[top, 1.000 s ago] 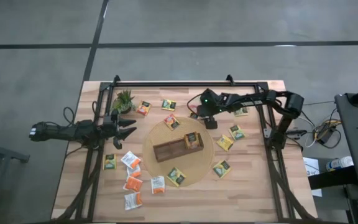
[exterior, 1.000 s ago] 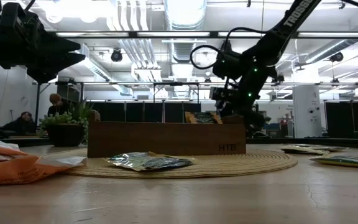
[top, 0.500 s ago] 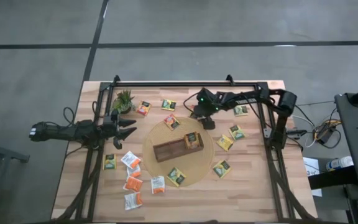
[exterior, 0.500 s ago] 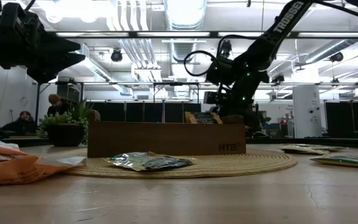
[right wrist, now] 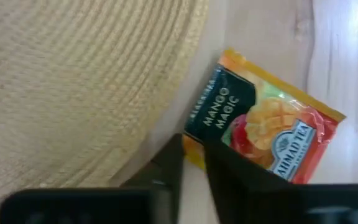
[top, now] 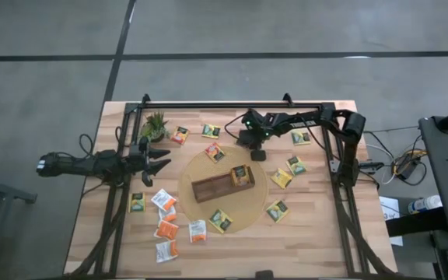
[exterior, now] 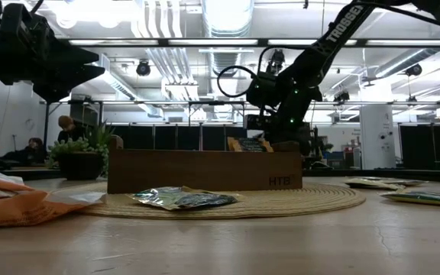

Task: Pick & Place Tea
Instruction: Put the orange tea bag into the right section of the wooden organizer

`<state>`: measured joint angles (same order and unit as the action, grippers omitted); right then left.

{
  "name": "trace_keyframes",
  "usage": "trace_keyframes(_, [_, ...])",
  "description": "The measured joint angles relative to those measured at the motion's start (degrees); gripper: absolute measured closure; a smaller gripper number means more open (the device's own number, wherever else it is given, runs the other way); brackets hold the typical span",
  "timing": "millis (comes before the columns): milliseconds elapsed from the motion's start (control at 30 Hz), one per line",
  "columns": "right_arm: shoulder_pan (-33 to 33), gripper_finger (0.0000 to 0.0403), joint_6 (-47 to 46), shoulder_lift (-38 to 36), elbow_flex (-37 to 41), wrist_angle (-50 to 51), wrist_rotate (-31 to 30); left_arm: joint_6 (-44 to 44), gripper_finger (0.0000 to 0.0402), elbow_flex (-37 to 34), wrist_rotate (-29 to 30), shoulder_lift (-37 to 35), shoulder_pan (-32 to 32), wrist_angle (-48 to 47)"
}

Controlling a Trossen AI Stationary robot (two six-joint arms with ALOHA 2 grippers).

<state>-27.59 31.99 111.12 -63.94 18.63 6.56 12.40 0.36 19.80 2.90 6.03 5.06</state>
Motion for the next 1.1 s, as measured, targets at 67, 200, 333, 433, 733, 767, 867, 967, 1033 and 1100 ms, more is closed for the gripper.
trace_keyframes(67, [-0.05,0.0385,0.14,-0.06,-0.66,0.57,-0.97,0.00,0.0234,0.00,-0.01,0.00,-0.01,0.00])
trace_keyframes(200, [-0.24,0.0393,0.06,0.01,-1.85,2.37,-1.71,0.00,0.0234,0.00,0.00,0.00,0.00,0.00])
trace_keyframes(333, [-0.28,0.0395,0.09,-0.50,-2.54,4.17,-2.18,0.00,0.0234,0.00,0.00,0.00,-0.01,0.00])
trace_keyframes(433, [-0.37,0.0395,-0.05,-1.93,-2.84,5.04,-2.19,0.00,0.0234,0.00,0.01,0.00,0.01,0.00])
trace_keyframes(733, [-0.27,0.0395,-1.64,-8.45,-2.96,6.03,-0.73,0.00,0.0234,0.00,-0.01,-0.02,0.00,0.01])
trace_keyframes(767, [-0.28,0.0395,-1.90,-9.23,-2.96,6.46,-0.64,0.00,0.0234,0.00,0.00,0.00,-0.01,-0.02])
trace_keyframes(867, [-0.20,0.0395,-2.38,-11.68,-2.94,8.03,-0.40,0.00,0.0234,0.00,0.01,0.00,-0.01,-0.02])
trace_keyframes(967, [-0.17,0.0395,-3.39,-14.18,-2.94,9.08,1.23,0.00,0.0234,0.00,-0.01,0.00,-0.01,-0.02])
trace_keyframes(1033, [-0.18,0.0395,-3.54,-15.83,-2.94,10.16,3.68,-0.01,0.0234,0.00,-0.01,0.00,0.01,0.00])
trace_keyframes(1100, [-0.08,0.0395,-4.32,-17.47,-2.94,10.48,6.21,0.00,0.0234,0.00,-0.01,0.00,0.01,0.00])
